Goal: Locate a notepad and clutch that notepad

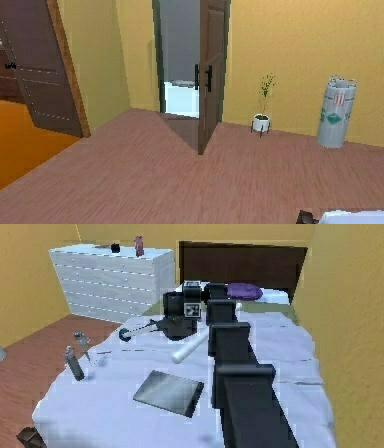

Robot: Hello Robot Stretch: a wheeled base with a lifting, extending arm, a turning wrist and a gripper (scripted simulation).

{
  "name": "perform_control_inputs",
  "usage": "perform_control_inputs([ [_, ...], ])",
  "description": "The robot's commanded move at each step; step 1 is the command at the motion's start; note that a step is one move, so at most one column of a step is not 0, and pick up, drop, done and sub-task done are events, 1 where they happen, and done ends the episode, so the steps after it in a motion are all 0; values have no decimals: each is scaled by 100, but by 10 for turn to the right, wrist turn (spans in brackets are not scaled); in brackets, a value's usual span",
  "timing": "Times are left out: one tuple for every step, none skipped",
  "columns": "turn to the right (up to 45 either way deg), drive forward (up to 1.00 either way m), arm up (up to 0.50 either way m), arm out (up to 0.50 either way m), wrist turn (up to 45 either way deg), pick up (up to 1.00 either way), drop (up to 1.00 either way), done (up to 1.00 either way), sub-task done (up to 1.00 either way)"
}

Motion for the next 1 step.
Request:
perform_control_inputs([
  [0,0,0,0,450,0,0,0,0],
])
